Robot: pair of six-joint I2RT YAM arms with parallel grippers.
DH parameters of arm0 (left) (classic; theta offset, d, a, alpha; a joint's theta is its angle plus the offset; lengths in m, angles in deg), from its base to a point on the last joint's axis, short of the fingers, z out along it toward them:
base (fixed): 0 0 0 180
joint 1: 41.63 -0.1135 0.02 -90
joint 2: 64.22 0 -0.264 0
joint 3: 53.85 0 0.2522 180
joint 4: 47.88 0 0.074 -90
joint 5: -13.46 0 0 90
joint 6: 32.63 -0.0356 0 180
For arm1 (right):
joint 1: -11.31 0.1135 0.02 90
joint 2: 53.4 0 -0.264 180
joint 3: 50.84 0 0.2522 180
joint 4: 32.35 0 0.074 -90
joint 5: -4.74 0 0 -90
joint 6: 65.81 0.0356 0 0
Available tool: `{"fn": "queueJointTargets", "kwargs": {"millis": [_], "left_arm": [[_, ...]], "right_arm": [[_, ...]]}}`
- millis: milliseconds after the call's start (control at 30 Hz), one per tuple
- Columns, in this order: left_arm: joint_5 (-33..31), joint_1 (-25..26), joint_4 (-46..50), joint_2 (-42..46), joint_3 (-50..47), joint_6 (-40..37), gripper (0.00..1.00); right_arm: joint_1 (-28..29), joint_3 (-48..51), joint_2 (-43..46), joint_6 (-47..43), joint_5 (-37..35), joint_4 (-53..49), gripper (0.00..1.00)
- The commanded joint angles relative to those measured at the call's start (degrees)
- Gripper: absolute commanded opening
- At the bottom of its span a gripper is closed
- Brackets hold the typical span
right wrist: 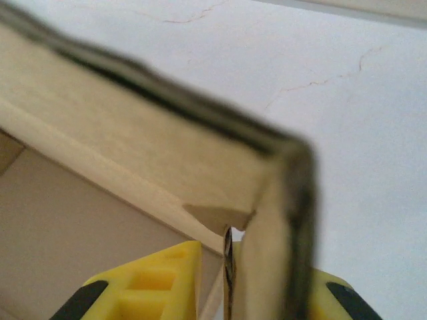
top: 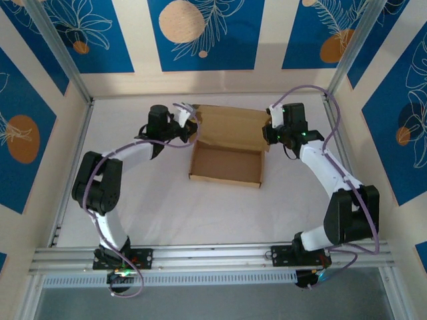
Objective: Fold the paper box
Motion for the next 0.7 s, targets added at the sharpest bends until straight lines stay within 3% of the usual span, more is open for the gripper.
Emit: {"fn": "queueJointTargets", "kwargs": {"millis": [0,200,433,667], "left_arm": [[-8.8,2.1,3.2,2.0,0.1,3.7,0.04],[-16.6,3.0,-2.0,4.2,-3.2,15.3,0.03],[-22.4,4.0,-14.6,6.8,-12.4,19.9,0.02],[-27.7,7.6,-25.2,8.8,-19.6,18.2,0.03]], "right_arm": [[1.5,-2.6,-1.0,12.2,-0.7,-2.2,0.20],[3.4,-4.2,-0.8,20.3,-3.2,-1.5,0.19],[6.0,2.9,4.1,24.7,-7.7,6.9,0.16],[9.7,13.9,8.7,26.9,-11.6,17.7,0.16]]}}
